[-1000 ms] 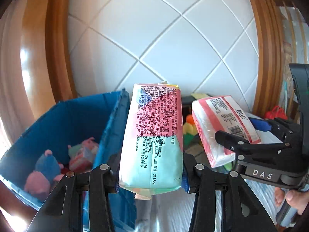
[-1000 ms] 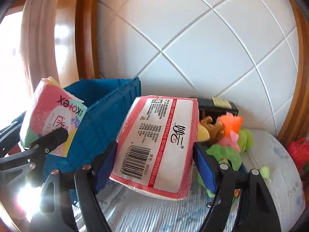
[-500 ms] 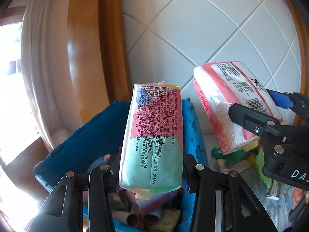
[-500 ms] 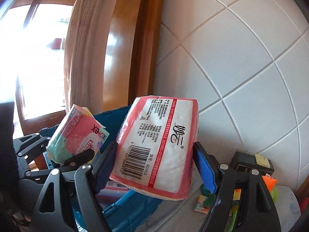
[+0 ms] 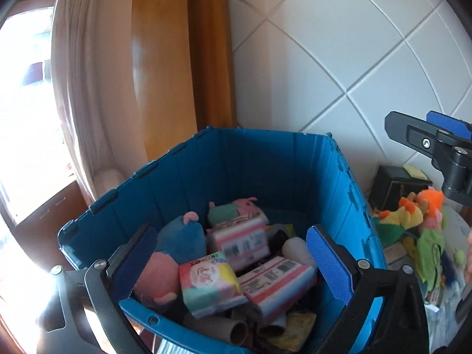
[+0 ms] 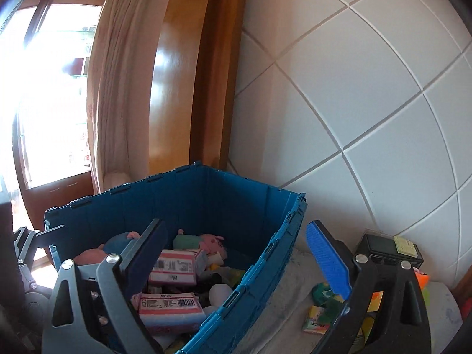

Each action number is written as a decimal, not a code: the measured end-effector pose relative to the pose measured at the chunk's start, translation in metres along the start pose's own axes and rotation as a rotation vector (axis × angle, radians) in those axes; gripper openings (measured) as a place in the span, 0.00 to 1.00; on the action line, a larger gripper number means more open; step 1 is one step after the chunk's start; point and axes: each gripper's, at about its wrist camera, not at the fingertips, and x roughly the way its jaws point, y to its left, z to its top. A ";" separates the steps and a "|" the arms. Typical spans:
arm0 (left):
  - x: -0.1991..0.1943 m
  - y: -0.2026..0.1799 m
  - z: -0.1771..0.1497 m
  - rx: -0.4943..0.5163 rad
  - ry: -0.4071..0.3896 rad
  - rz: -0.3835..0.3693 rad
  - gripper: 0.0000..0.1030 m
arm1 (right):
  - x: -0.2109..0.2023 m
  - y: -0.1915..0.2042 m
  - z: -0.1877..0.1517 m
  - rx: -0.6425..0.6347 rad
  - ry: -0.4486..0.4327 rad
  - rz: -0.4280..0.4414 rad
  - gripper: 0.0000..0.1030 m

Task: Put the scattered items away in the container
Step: 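Open both tools to drop the pad pack and tissue pack into the crate, then move both open tools back from the crate toward the pile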

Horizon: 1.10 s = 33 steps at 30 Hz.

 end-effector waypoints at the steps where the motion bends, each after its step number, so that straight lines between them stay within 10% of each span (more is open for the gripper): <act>1: 0.000 -0.003 -0.001 0.001 0.006 -0.006 0.99 | -0.003 -0.005 -0.001 0.011 0.001 -0.002 0.94; 33: -0.171 -0.141 -0.080 0.030 0.046 -0.168 1.00 | -0.269 -0.145 -0.171 0.253 0.248 -0.243 0.94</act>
